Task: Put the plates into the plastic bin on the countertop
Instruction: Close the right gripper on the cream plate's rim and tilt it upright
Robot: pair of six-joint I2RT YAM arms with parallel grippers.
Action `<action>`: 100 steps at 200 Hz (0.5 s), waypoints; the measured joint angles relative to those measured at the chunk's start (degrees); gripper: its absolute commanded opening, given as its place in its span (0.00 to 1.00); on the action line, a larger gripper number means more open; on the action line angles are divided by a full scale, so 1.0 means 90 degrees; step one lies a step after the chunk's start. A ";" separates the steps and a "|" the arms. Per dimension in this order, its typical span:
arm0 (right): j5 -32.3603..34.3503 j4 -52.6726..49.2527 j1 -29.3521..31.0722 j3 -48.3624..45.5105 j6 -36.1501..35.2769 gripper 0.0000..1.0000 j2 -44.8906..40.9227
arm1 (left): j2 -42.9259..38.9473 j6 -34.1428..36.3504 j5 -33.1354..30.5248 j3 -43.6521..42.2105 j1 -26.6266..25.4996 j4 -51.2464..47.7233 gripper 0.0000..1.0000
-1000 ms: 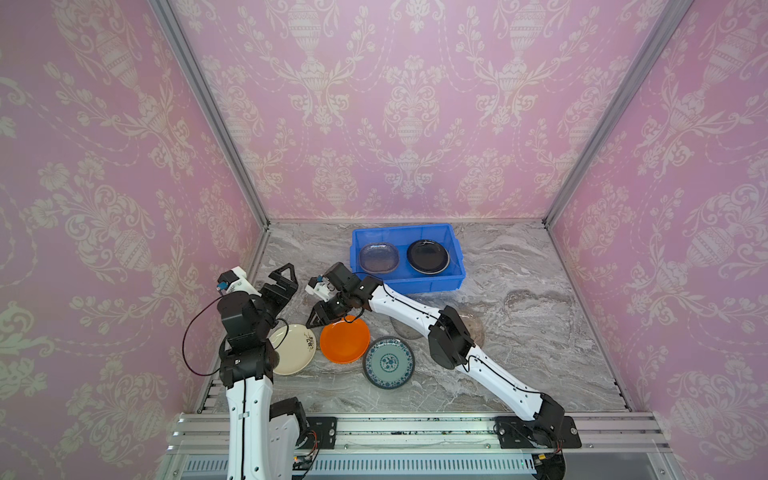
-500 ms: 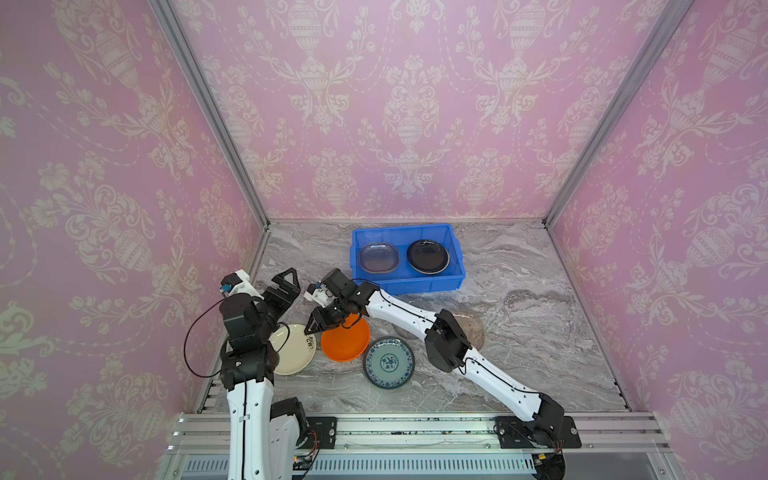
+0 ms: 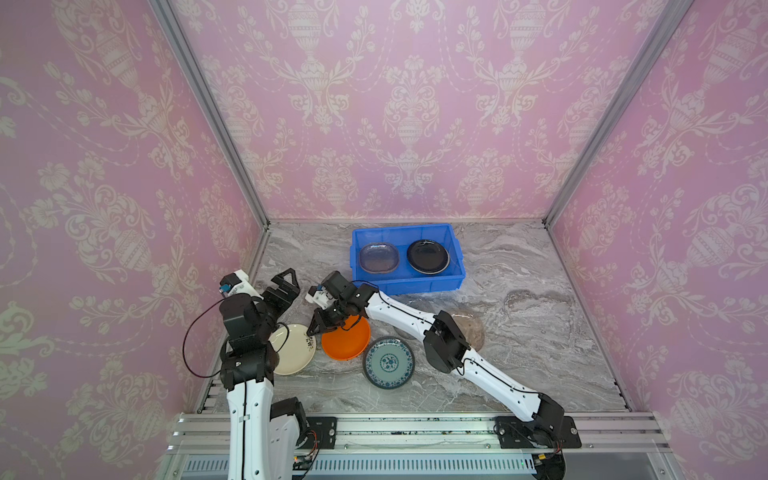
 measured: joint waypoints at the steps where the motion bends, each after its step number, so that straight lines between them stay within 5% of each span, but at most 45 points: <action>1: 0.0000 -0.0002 0.0002 0.0000 0.0000 0.13 0.0000 | 0.0000 0.0002 0.0000 0.0000 0.0000 -0.0005 0.99; 41: 0.0002 0.0000 0.0039 0.0000 0.0007 0.00 0.0000 | -0.0039 0.0124 -0.0041 0.0000 -0.0005 -0.0189 0.99; 100: 0.0029 0.0202 0.0068 -0.0335 -0.0097 0.00 -0.0114 | -0.0087 0.0160 -0.0041 0.0000 -0.0027 -0.0236 0.99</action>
